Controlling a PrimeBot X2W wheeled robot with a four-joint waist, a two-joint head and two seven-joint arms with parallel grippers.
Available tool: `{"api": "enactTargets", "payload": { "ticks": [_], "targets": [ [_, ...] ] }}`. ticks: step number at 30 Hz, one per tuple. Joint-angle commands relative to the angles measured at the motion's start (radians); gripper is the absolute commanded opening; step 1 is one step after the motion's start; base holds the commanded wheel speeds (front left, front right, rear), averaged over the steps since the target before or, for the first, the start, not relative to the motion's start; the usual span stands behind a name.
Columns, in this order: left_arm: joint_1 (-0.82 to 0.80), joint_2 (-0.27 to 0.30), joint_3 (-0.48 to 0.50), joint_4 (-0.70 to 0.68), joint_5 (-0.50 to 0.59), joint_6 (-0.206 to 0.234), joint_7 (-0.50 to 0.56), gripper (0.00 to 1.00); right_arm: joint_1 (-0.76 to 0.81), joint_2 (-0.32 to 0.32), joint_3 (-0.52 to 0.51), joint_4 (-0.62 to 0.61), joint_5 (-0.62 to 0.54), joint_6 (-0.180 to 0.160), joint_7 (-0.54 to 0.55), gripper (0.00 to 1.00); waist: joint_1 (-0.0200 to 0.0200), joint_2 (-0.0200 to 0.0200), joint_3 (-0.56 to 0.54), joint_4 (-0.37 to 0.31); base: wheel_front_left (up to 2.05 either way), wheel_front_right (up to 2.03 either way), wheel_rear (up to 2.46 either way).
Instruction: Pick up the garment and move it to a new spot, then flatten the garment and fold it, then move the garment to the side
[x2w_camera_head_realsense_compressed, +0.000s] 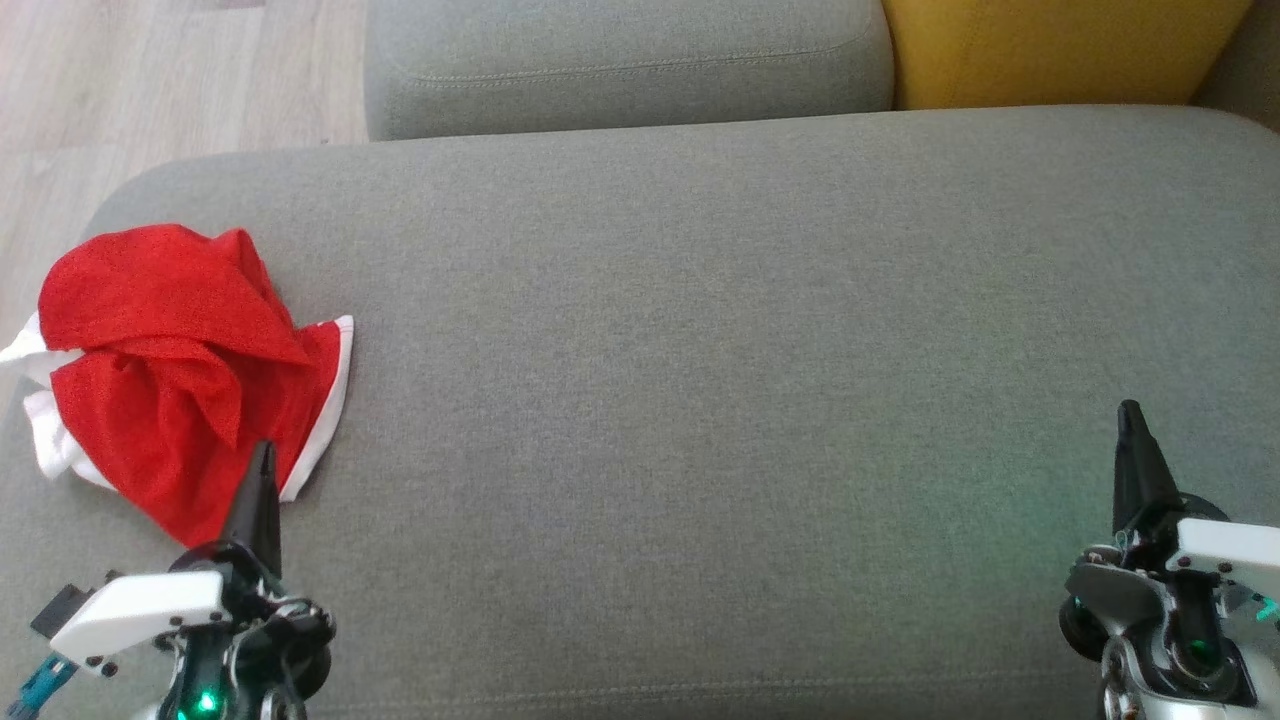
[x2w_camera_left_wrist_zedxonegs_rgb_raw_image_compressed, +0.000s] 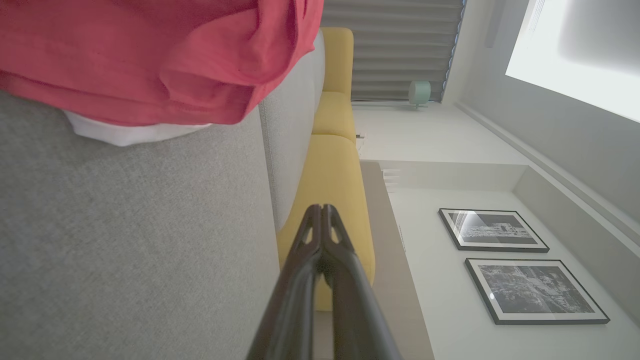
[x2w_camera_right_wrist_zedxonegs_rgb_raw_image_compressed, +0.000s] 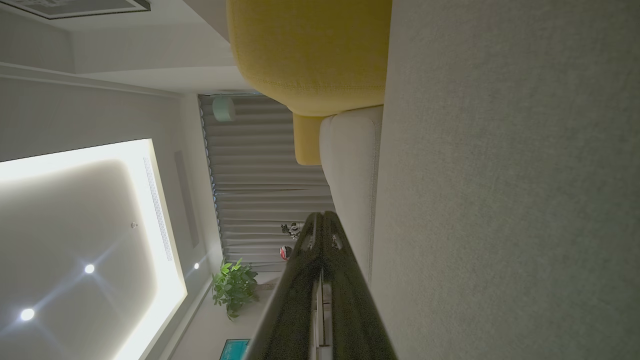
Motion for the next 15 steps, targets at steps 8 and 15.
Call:
{"api": "enactTargets", "payload": {
  "ticks": [8, 15],
  "targets": [
    [-0.055, 0.009, 0.034, -0.029, 0.012, -0.007, 0.008, 0.00, -0.018, -0.003, 0.021, -0.039, 0.005, 0.008, 0.006, 0.00, 0.0000, 0.0000, 0.000, 0.000, 0.00, 0.00, 0.00],
    [-0.055, 0.009, 0.034, -0.029, 0.012, -0.007, 0.008, 0.00, -0.018, -0.003, 0.021, -0.039, 0.005, 0.008, 0.006, 0.00, 0.0000, 0.0000, 0.000, 0.000, 0.00, 0.00, 0.00]
  ]
}}
